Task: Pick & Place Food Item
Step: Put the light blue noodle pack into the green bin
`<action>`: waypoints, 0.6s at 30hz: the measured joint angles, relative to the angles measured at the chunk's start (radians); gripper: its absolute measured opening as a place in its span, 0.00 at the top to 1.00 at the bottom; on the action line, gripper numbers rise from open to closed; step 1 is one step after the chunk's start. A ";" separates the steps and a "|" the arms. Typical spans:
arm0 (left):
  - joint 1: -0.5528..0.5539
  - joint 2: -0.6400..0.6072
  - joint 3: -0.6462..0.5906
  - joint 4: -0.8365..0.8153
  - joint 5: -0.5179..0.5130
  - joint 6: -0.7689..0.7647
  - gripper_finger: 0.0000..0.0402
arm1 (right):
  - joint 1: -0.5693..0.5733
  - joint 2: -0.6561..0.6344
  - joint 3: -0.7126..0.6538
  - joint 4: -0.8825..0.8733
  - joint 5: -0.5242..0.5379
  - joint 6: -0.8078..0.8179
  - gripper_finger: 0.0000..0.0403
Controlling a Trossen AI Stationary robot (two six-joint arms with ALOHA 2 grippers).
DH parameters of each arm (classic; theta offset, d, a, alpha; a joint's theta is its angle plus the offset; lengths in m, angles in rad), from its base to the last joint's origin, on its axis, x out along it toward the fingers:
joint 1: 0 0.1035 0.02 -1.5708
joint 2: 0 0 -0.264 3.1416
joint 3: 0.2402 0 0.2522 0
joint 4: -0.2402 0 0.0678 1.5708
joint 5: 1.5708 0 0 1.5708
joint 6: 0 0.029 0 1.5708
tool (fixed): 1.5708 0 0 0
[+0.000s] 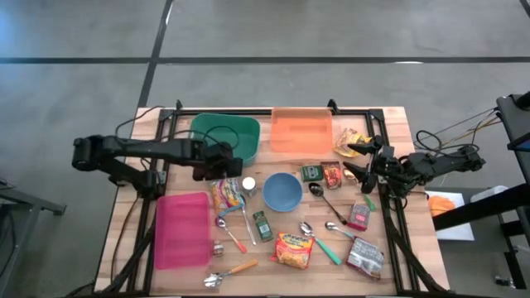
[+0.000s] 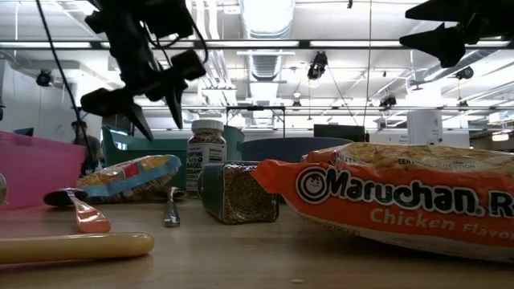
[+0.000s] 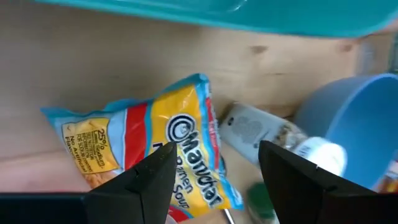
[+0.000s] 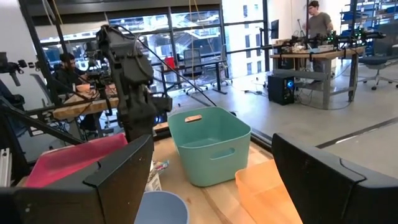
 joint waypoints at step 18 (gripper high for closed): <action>-0.032 0.124 0.007 0.027 -0.163 -0.018 0.43 | 0.000 0.000 -0.001 -0.012 0.000 -0.026 0.19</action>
